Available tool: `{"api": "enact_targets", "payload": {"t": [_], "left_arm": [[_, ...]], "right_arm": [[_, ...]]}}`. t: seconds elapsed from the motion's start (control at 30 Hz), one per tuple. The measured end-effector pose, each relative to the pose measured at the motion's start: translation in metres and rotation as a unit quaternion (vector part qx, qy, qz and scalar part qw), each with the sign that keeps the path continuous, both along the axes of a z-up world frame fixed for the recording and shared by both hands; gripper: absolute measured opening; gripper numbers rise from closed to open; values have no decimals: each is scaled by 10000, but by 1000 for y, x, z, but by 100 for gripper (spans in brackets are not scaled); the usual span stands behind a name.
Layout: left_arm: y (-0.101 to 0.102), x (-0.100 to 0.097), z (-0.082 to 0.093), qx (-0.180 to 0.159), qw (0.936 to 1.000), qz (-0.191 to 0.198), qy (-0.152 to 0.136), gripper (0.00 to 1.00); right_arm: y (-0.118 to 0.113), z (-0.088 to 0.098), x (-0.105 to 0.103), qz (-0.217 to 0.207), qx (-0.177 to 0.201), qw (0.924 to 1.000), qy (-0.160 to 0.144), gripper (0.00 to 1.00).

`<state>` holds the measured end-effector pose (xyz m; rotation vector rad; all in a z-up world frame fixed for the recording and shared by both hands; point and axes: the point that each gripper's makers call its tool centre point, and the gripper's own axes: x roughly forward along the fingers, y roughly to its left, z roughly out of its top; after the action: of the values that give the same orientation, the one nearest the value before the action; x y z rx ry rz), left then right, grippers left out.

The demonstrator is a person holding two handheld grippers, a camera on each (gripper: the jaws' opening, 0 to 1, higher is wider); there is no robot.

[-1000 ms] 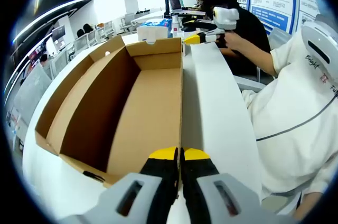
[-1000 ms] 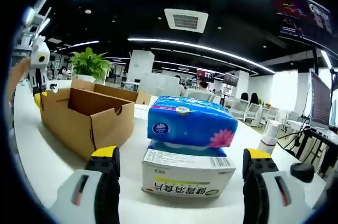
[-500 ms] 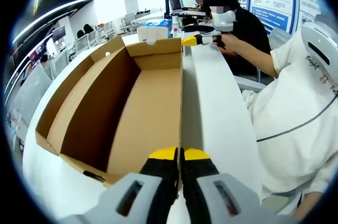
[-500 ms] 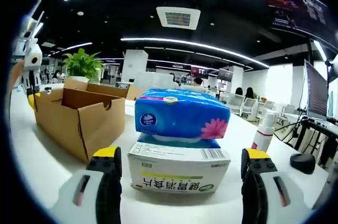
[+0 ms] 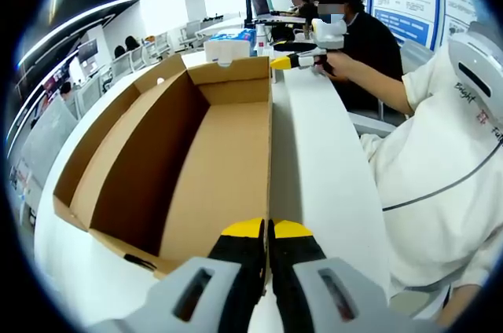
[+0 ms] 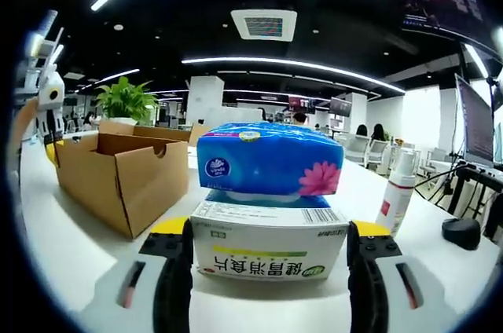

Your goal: Operate the shoe box by opening the lid, removing the specified soft item, and placing it in the target area until the item is outside and the box remains undamaged.

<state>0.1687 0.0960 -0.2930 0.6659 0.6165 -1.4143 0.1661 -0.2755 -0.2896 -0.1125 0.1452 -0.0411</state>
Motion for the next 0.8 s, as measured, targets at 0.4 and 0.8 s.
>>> {"api": "enact_targets", "payload": {"t": [0.4, 0.8], "left_arm": [[0, 0, 0, -5, 10000, 1, 7, 1], [1, 0, 1, -90, 10000, 8, 3, 1]], "right_arm": [[2, 9, -3, -60, -101, 9999, -76, 91], [52, 111, -44, 524, -19, 9873, -1497, 92]]}}
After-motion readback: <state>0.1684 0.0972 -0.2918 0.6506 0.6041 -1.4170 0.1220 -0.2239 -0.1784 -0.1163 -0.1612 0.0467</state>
